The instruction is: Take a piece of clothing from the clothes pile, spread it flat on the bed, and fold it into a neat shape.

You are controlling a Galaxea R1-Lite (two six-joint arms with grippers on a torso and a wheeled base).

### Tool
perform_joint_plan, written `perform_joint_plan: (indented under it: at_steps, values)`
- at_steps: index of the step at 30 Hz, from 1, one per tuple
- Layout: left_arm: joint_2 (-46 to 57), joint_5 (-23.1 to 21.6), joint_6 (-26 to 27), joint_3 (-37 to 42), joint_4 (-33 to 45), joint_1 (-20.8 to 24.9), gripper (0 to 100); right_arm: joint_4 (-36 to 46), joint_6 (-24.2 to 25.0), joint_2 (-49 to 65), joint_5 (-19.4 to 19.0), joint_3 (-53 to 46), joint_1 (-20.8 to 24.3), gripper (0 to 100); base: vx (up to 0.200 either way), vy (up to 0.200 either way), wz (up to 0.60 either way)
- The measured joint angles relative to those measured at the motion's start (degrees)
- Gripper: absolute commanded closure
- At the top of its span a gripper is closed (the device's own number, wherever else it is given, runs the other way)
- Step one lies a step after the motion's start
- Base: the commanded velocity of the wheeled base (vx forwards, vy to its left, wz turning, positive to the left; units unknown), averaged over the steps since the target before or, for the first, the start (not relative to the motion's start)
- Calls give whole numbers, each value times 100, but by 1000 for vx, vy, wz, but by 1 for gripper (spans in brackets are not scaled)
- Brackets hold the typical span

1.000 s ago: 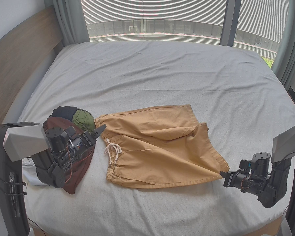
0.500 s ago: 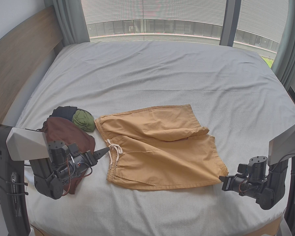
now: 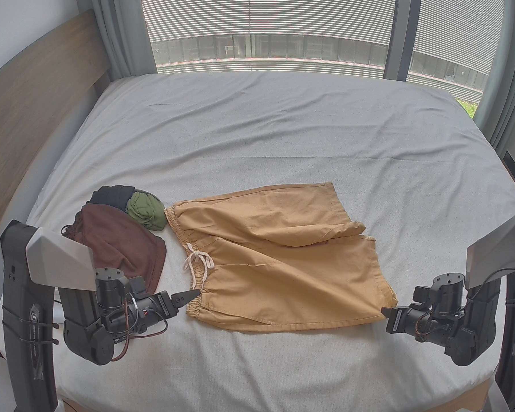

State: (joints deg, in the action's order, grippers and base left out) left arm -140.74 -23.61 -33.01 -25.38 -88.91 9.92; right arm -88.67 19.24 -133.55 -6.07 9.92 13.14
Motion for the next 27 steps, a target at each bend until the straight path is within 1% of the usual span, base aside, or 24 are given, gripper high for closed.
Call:
perform_joint_plan:
  at_steps: [6,23,24,27]
  values:
    - [-101,0,-24,46,-2,190,0,0,2,-16,-5,24,-16,100,0,0,0]
    - [-243,63,-32,-116,-2,507,0,2,0,-29,-5,73,-33,100,0,0,0]
    - [-251,68,-32,-118,-2,512,100,2,0,-29,-5,74,-35,100,0,0,0]
    - [-265,76,-29,-122,-2,525,100,2,0,-29,-6,77,-38,100,0,0,0]
